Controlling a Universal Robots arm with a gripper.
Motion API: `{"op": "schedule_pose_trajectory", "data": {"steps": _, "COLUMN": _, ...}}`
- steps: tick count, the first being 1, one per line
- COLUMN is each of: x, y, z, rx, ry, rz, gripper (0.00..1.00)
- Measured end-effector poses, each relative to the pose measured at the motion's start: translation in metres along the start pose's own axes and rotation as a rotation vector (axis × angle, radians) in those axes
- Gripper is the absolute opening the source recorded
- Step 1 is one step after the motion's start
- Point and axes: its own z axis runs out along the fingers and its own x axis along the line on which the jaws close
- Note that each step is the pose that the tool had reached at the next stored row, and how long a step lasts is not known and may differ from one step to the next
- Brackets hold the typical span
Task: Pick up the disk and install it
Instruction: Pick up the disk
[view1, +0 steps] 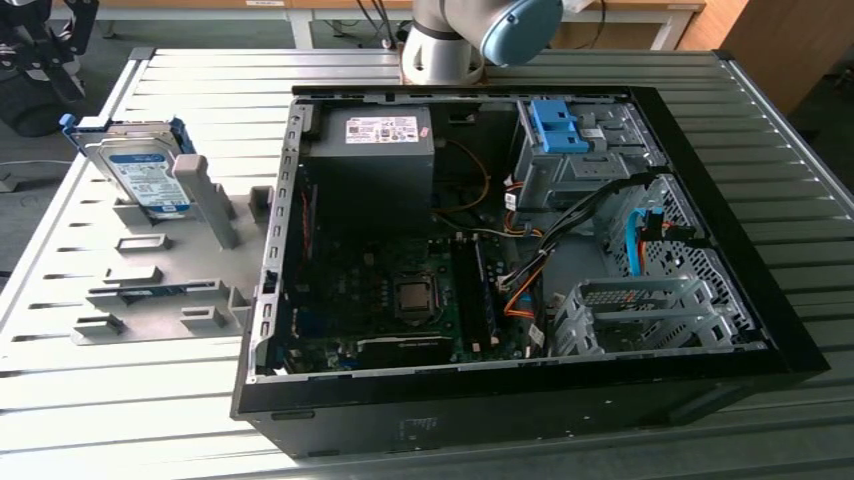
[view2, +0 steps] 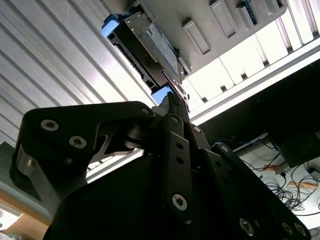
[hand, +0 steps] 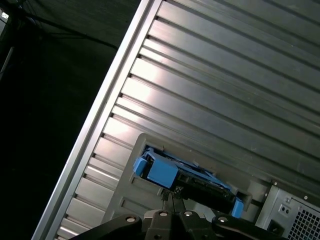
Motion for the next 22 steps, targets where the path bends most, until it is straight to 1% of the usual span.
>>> {"op": "schedule_pose_trajectory", "data": {"steps": 22, "x": 0.0000, "y": 0.0000, "z": 0.0000, "rx": -0.0013, "ry": 0.0024, "rz": -0.055, "gripper": 0.11}}
